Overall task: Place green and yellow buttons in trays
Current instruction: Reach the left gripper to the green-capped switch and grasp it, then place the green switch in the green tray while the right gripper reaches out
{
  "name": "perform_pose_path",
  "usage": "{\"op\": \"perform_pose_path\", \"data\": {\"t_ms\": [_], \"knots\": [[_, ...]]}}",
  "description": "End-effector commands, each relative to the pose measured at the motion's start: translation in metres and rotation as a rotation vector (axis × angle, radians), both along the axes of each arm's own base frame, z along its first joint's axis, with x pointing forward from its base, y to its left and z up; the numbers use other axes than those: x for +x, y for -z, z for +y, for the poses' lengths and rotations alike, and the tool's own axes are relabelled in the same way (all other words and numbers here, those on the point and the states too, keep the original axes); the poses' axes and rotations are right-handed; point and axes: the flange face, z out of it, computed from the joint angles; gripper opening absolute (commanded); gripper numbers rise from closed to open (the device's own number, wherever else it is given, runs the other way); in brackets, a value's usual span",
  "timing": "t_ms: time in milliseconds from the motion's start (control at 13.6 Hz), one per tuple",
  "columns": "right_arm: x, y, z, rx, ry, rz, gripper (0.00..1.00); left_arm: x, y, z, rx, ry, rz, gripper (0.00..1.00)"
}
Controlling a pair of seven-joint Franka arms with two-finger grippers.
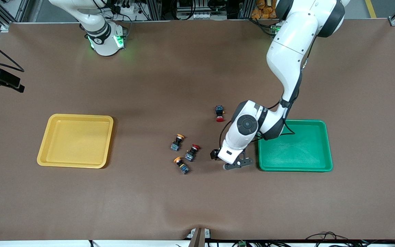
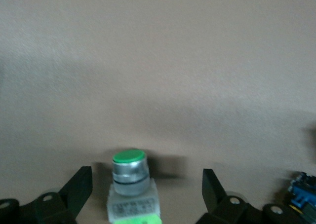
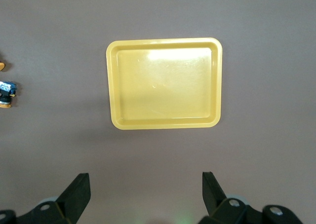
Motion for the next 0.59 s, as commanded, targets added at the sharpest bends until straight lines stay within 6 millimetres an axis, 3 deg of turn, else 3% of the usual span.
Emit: {"op": "perform_pose_path", "data": {"t_ms": [0, 73, 514], "knots": [[-0.001, -0.001, -0.002, 0.000, -0.004, -0.005, 1.00, 0.000, -0.005, -0.008, -0.012, -0.016, -0.009, 0.33], [-0.001, -0.001, -0.002, 0.000, -0.004, -0.005, 1.00, -0.001, -0.003, -0.007, -0.004, -0.012, -0.005, 0.00], [-0.001, 0.001, -0.001, 0.000, -0.005, 0.000, 1.00, 0.004, -0.008, 0.005, 0.012, -0.017, 0.015, 0.00]]}}
